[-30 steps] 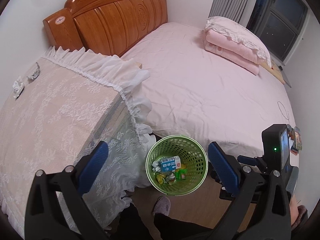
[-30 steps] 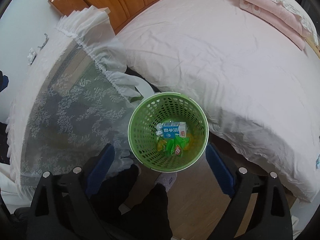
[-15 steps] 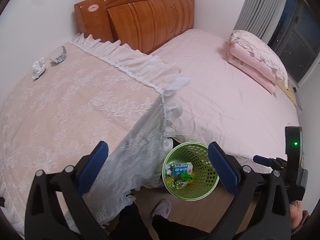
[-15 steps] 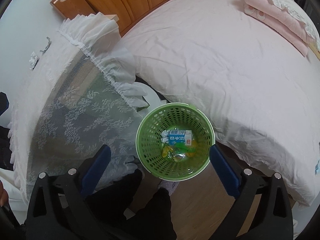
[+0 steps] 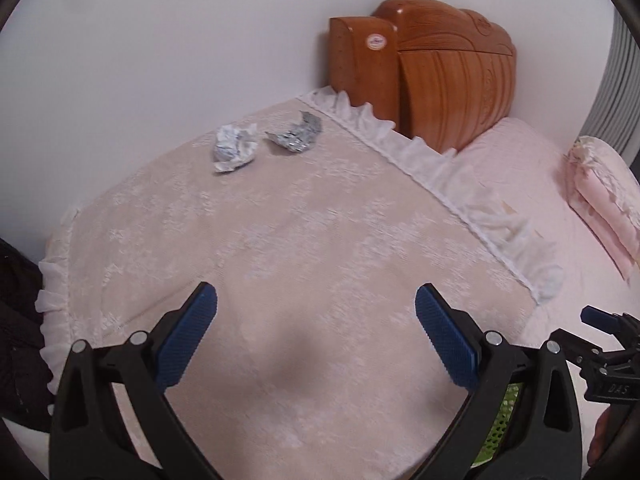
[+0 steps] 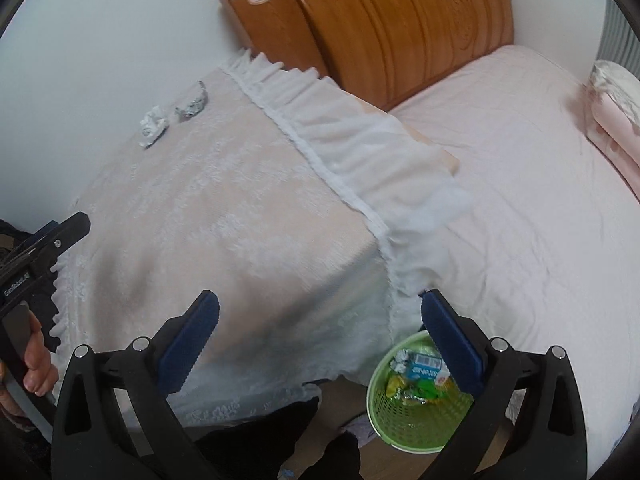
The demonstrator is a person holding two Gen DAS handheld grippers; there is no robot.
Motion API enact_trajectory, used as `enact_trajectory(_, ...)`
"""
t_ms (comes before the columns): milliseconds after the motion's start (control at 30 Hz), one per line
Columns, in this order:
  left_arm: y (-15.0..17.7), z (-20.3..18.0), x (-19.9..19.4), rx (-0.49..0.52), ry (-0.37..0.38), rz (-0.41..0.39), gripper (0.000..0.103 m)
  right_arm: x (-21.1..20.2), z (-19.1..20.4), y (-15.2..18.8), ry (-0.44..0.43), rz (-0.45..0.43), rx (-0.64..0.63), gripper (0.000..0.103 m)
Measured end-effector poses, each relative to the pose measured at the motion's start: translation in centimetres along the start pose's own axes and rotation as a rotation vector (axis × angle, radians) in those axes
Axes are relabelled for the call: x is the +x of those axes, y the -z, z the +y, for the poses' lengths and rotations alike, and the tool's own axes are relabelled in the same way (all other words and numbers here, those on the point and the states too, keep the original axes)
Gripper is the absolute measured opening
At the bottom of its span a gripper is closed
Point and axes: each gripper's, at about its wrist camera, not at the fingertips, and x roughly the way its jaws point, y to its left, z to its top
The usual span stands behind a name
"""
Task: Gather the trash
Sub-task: 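Grasp the crumpled white tissue with the left tool while the right tool grasps the foil blister pack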
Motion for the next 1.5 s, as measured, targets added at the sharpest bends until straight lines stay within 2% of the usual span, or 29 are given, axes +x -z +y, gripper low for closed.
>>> enact_trajectory(200,-6.3,5.7,8.0,-0.040,-0.039,0.009,0.095,4.5,6.6,-7.1,-0.009,0.013,-0.093,0.100)
enact_trajectory(333,-10.1,8.6,13.5,-0.089,-0.037,0.024,0.095,7.1,9.8,-9.7,-0.005,0.033,-0.136,0.100)
enact_trajectory(433,-12.3,9.6,16.8,-0.095,-0.023,0.030,0.095,8.6,11.4,-11.1,-0.005,0.049,-0.138,0.100)
enact_trajectory(533,-14.1,9.7,20.2,-0.051,-0.040,0.053,0.095,9.8,12.7,-12.0,-0.011,0.068,-0.125,0.100)
enact_trajectory(733,-15.9,10.3,24.5,-0.043,-0.046,0.087,0.095,11.3,14.4,-13.1,0.005,0.082,-0.141,0.100)
enact_trajectory(767,-15.9,10.5,24.7,-0.046,-0.037,0.086,0.091,11.7,14.7,-13.5,0.007,0.082,-0.145,0.100)
enact_trajectory(800,-16.0,10.6,24.9,-0.047,-0.029,0.087,0.080,11.9,14.7,-13.6,0.009,0.082,-0.148,0.100)
enact_trajectory(867,-16.1,11.0,25.1,-0.043,-0.019,0.096,0.068,12.7,15.2,-14.2,0.015,0.079,-0.168,0.100)
enact_trajectory(967,-16.1,11.4,24.8,-0.035,-0.013,0.086,0.061,14.1,16.1,-15.5,0.021,0.075,-0.209,0.100)
enact_trajectory(1100,-15.7,12.5,23.1,-0.040,-0.021,0.068,0.059,16.3,17.7,-17.9,0.022,0.069,-0.281,0.101)
enact_trajectory(1233,-14.6,13.9,19.7,-0.041,-0.035,0.036,0.058,19.8,20.6,-21.3,0.064,0.063,-0.406,0.101)
enact_trajectory(1367,-12.9,15.4,16.4,-0.052,-0.041,0.013,0.058,22.4,23.3,-23.0,0.098,0.053,-0.520,0.100)
enact_trajectory(1500,-11.3,16.2,14.6,-0.080,-0.020,0.020,0.058,25.1,25.2,-24.4,0.131,0.051,-0.585,0.100)
